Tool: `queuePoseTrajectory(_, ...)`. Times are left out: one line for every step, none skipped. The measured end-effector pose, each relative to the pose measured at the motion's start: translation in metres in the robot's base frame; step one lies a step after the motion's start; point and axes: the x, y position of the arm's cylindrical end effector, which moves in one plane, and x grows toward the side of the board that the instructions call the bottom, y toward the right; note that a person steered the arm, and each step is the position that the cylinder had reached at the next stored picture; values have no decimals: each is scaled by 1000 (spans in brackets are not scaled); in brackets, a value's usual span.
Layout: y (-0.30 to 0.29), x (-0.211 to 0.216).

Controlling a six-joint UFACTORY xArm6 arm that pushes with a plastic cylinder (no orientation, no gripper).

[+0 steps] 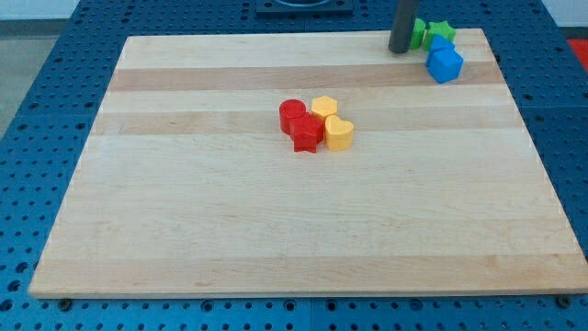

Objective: Place the arm towards the blue cube

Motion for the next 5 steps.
queuePoseTrajectory(-23, 33)
queuePoseTrajectory(-11, 64)
queuePoseTrajectory(25, 87)
queuePoseTrajectory(38, 86)
queuePoseTrajectory(46, 85)
